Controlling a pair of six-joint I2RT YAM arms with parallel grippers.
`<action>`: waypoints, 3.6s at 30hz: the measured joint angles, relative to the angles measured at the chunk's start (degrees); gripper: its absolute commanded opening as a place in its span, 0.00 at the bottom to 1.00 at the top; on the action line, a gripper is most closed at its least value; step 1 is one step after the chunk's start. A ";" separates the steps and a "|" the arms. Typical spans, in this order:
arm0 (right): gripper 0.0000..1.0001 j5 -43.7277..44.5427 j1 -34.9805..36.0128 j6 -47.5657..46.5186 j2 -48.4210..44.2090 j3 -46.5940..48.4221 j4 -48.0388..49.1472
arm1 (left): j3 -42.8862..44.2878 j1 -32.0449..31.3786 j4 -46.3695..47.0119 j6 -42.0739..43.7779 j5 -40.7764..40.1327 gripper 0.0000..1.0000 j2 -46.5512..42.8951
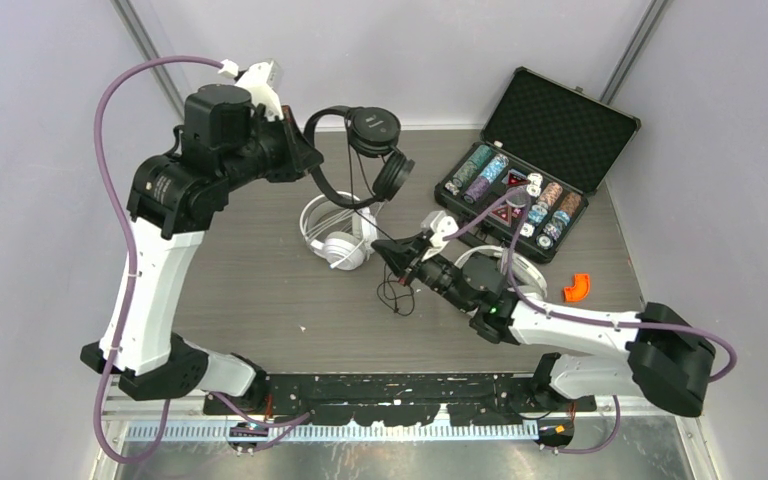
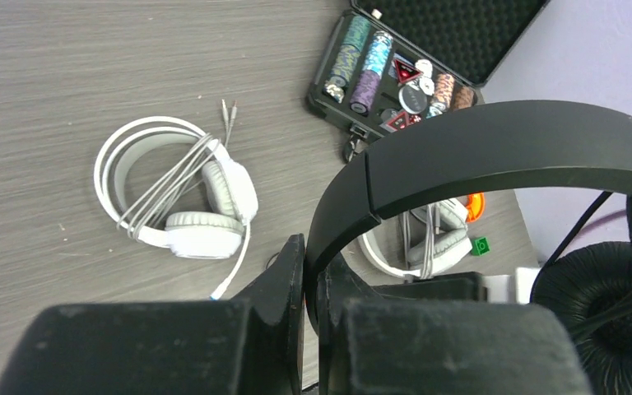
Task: Wrap the headphones
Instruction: Wrap the headphones cable around the headphones.
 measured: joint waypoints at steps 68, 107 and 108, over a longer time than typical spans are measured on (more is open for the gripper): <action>0.07 -56.52 -17.11 58.86 -6.08 21.64 -39.34 | -32.79 -9.33 10.95 77.05 3.28 0.00 -13.44; 0.19 -48.72 -15.61 61.90 9.97 39.80 -36.79 | -24.72 -9.35 1.79 35.63 -26.32 0.00 -4.59; 0.19 -48.19 -15.43 61.05 10.25 40.30 -37.97 | -24.00 -9.35 1.18 34.40 -26.29 0.00 -4.17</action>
